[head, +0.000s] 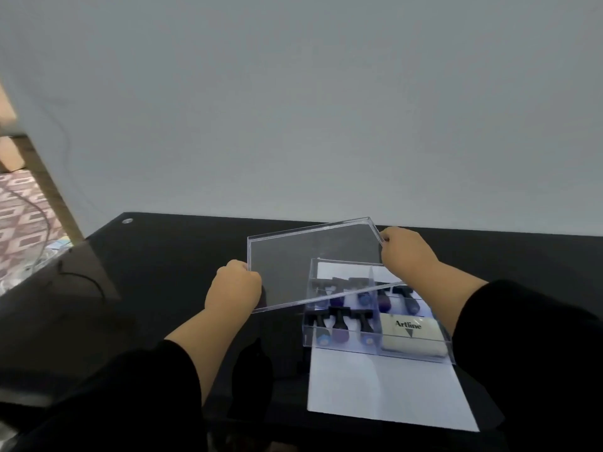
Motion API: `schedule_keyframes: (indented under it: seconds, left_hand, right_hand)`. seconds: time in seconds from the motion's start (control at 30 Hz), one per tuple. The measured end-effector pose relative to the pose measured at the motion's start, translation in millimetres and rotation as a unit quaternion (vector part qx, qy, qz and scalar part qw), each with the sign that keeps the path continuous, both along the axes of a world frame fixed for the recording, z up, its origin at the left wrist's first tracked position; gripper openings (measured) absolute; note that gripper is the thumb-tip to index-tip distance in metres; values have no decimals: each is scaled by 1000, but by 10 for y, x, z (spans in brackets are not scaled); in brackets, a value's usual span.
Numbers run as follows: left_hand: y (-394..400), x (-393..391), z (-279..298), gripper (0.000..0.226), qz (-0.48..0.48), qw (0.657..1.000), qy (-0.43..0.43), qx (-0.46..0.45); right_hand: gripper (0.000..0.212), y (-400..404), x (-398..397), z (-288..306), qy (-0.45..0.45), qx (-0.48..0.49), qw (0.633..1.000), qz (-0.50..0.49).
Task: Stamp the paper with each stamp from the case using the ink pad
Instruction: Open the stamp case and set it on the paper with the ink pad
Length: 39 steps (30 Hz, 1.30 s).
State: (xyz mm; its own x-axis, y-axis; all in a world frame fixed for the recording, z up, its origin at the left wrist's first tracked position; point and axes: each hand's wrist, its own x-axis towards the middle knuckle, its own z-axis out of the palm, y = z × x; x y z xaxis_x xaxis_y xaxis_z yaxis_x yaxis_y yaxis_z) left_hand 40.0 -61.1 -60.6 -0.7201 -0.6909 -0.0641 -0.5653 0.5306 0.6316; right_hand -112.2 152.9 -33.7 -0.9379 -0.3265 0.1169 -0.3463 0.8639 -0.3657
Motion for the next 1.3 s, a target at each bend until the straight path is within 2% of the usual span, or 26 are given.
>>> schedule_keyframes:
  seconds: [0.37,0.5,0.77,0.93,1.03,1.3]
  left_hand:
    - [-580,572,-272,16,188,979,48,70]
    - [-744,725,-370,12,221,972,42,70]
    - [-973,900,-586,26,247,968,-23,45]
    - [-1000,925,-664,25,244,968,-58,27]
    - [-992,920,-681,27,235,969,-72,13]
    - [-994,897,-735,30,231,965,-123,-16]
  right_hand:
    - [18,-1126,106,-123,-47,-17,992,112]
    - [24,-1409,211,-195,-64,11,988,140]
    - [29,-1713,362,-365,-99,99,972,188]
    - [28,-1756,400,-515,-112,133,964,203]
    - [18,-1767,408,-558,-118,162,959,203]
    - [24,-1822,397,-618,-121,202,947,219]
